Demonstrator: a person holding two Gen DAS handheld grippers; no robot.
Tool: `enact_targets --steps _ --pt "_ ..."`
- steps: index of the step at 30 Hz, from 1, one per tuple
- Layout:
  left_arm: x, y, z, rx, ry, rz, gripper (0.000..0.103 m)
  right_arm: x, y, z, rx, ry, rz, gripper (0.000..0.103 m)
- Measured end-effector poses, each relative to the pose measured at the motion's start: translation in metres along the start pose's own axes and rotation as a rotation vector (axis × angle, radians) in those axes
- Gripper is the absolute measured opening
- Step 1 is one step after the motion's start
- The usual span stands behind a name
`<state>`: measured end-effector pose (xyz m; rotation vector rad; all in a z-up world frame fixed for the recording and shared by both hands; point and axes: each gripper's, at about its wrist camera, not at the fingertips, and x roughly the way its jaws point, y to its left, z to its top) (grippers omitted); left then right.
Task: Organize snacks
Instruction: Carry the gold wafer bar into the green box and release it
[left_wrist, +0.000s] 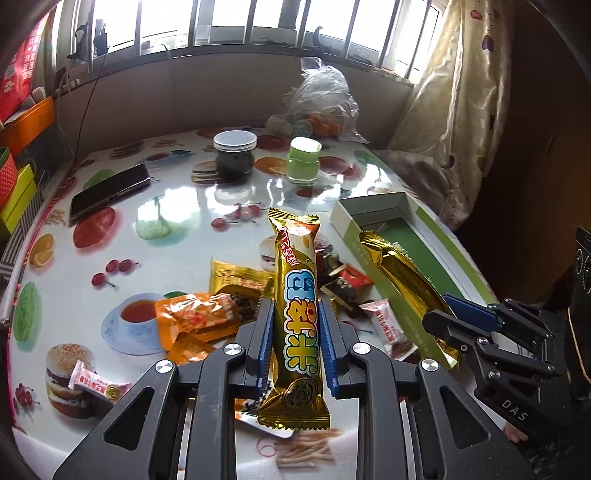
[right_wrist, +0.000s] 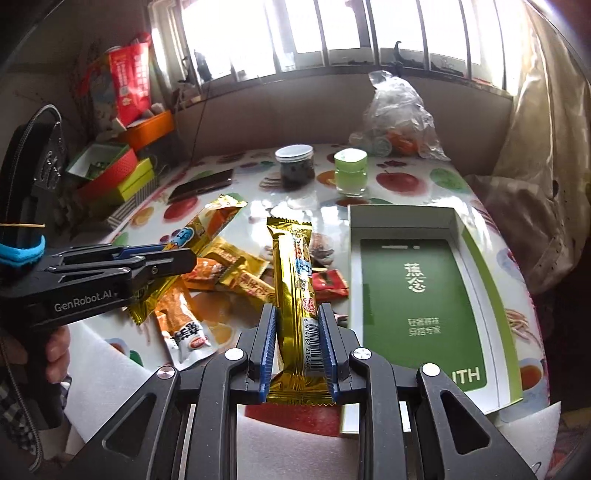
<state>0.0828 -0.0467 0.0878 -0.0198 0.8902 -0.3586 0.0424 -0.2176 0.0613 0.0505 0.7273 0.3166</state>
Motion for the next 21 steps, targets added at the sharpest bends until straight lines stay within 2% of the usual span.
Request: enact_targets --steps 9,21 --pt "0.020 -0.050 0.011 0.025 0.024 -0.086 0.024 -0.009 -0.044 -0.006 0.076 0.004 -0.139 0.022" --pt "0.062 -0.096 0.021 0.034 0.114 -0.150 0.024 -0.005 -0.089 -0.018 0.150 0.041 -0.236 0.022"
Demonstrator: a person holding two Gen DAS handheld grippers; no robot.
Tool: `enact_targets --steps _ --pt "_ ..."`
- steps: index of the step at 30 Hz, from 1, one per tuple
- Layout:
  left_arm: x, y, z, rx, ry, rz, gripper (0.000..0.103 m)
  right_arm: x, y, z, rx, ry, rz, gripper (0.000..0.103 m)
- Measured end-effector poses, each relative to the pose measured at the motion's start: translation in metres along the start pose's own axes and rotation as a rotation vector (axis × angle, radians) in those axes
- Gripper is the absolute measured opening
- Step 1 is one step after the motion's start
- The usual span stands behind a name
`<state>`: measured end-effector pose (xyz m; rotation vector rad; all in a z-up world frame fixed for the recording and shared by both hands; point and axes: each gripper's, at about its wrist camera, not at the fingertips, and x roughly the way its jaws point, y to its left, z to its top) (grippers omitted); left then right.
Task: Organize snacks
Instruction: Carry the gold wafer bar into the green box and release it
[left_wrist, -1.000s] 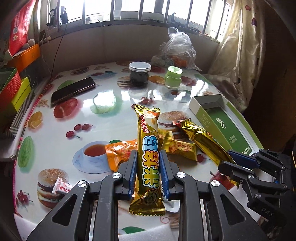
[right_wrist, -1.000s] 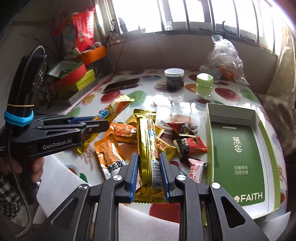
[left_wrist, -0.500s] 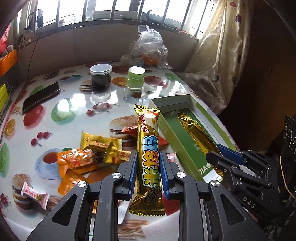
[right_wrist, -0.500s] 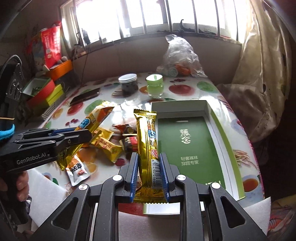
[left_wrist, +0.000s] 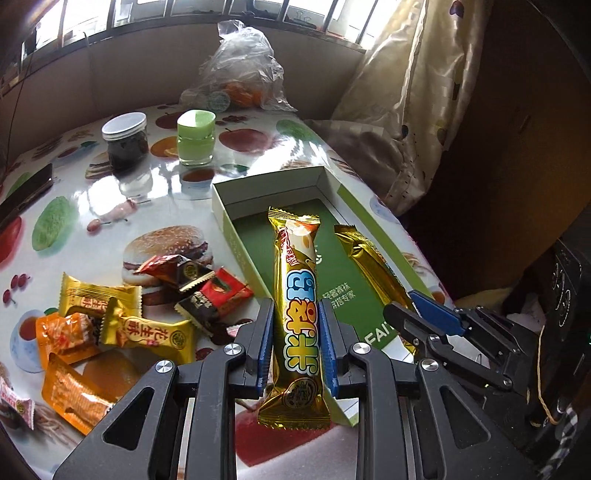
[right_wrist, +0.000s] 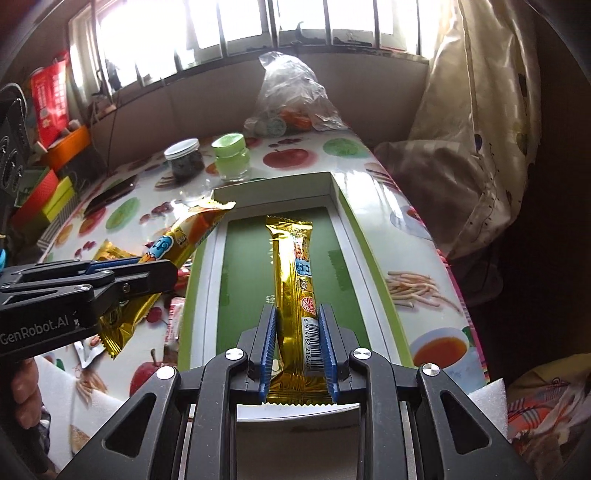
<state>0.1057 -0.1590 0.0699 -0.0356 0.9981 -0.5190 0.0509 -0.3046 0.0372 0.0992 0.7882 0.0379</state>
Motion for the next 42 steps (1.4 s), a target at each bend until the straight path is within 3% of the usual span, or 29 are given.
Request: enact_targets --steps 12,29,34,38,42 --pt "0.034 -0.021 0.004 -0.002 0.063 -0.001 0.024 0.016 -0.015 -0.003 -0.012 0.031 -0.064 0.022" --pt "0.052 -0.023 0.005 -0.019 0.109 0.015 0.025 0.019 -0.020 -0.007 -0.007 0.034 -0.050 0.022" --pt "0.051 -0.025 0.003 -0.014 0.109 0.014 0.029 0.015 -0.020 -0.007 -0.008 0.025 -0.054 0.027" --pt "0.044 -0.024 0.001 -0.022 0.092 0.009 0.039 0.011 -0.018 -0.007 -0.014 0.020 -0.058 0.030" --pt "0.030 -0.020 -0.001 -0.026 0.058 0.018 0.039 0.005 -0.016 -0.006 -0.018 0.007 -0.061 0.035"
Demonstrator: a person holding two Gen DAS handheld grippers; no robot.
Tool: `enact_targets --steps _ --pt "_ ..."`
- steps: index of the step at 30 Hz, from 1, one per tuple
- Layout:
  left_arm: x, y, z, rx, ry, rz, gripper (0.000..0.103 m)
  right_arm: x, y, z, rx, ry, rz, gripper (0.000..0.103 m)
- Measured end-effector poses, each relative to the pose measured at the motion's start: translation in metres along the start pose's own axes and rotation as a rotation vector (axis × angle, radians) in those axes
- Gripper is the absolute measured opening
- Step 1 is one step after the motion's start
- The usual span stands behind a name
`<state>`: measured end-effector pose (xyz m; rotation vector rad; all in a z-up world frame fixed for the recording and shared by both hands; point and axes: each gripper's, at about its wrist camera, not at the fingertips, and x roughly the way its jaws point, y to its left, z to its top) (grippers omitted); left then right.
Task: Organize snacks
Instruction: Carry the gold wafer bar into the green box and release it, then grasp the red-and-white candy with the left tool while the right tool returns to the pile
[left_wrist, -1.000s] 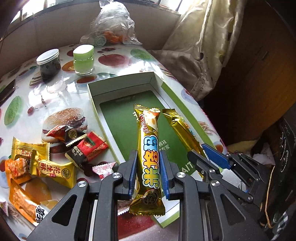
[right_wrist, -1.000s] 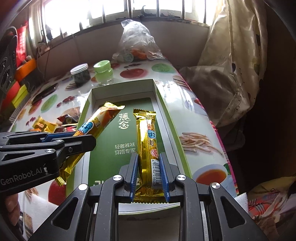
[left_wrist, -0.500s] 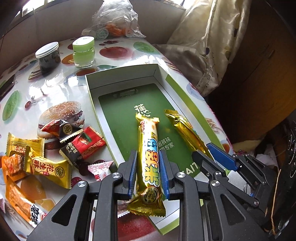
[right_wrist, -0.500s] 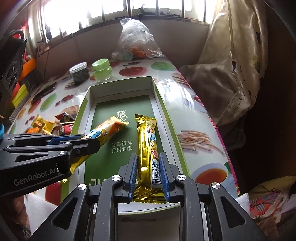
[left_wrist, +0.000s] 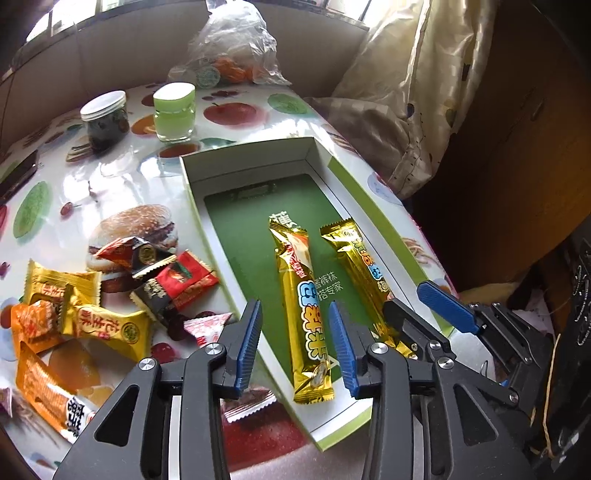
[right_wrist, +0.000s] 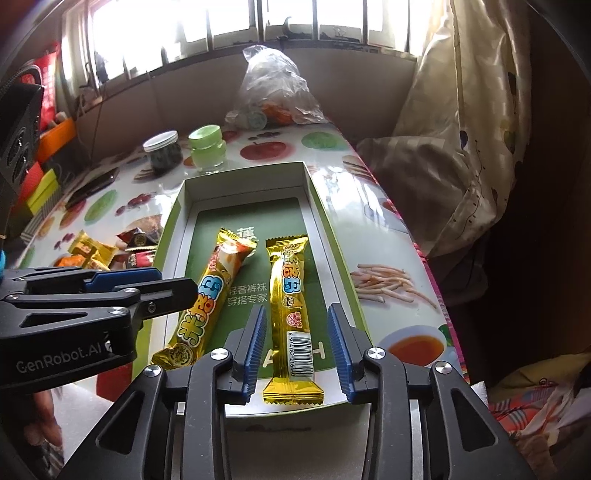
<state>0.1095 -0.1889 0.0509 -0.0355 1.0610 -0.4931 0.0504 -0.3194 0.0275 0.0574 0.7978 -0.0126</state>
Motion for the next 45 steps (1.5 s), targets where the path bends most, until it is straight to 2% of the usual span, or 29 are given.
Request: enact_targets --steps 7,17,20,34,38,41,45 --pt "-0.032 0.019 -0.013 -0.031 -0.053 0.007 0.040 -0.017 0.015 0.003 -0.011 -0.033 0.010 0.039" --pt "-0.075 0.077 -0.044 -0.146 -0.118 0.093 0.043 -0.031 0.066 0.008 -0.091 -0.074 0.101 0.041" --pt "-0.086 0.098 -0.054 -0.182 -0.127 0.122 0.057 -0.030 0.084 0.008 -0.115 -0.073 0.136 0.041" --pt "-0.124 0.195 -0.098 -0.373 -0.158 0.252 0.057 -0.013 0.165 0.001 -0.236 -0.031 0.321 0.053" --pt "-0.128 0.219 -0.107 -0.430 -0.157 0.273 0.057 -0.001 0.185 0.000 -0.276 0.002 0.376 0.057" --pt "-0.132 0.234 -0.114 -0.462 -0.157 0.287 0.057 0.008 0.199 0.000 -0.290 0.043 0.452 0.057" --pt "-0.134 0.253 -0.120 -0.512 -0.160 0.303 0.057 0.019 0.214 -0.001 -0.321 0.075 0.479 0.058"
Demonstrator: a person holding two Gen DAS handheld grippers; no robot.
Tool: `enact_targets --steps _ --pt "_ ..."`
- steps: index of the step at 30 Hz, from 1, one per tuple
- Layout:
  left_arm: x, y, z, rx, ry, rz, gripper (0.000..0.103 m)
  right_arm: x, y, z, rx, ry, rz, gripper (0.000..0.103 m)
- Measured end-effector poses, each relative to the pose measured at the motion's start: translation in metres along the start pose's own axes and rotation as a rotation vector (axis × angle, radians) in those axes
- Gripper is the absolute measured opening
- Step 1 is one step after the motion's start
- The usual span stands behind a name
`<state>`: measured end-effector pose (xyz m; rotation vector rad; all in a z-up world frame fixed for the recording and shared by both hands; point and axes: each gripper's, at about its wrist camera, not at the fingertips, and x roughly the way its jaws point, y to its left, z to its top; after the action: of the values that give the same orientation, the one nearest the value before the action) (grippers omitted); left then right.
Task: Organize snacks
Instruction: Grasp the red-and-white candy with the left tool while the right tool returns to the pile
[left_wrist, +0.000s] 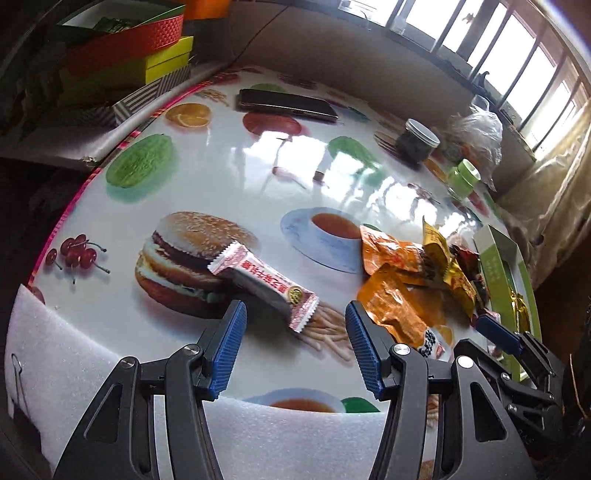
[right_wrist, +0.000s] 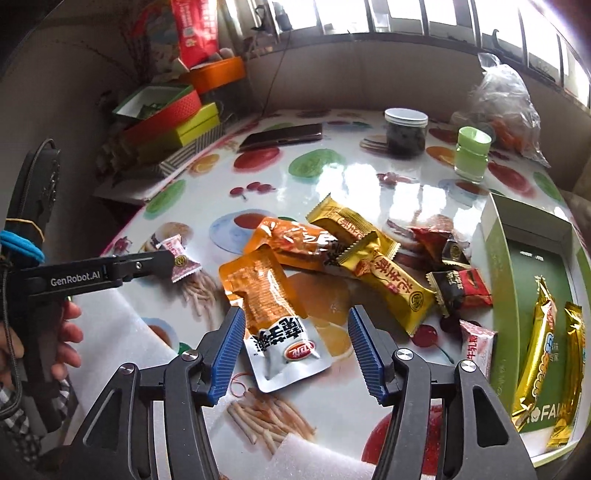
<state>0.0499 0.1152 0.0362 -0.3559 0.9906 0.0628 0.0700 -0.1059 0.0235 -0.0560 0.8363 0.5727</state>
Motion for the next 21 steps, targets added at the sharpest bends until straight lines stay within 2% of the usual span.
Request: enact_targets --steps 12,17,21 --pt "0.010 0.026 0.004 -0.058 0.030 -0.007 0.057 0.044 0.005 0.006 -0.023 0.093 0.051 0.059" --pt "0.015 0.029 0.008 -0.073 0.042 -0.015 0.057 0.048 0.017 0.006 -0.073 0.102 0.069 0.064" --pt "0.020 0.028 0.010 -0.080 0.052 -0.017 0.057 0.050 0.026 0.003 -0.129 0.109 0.049 0.065"
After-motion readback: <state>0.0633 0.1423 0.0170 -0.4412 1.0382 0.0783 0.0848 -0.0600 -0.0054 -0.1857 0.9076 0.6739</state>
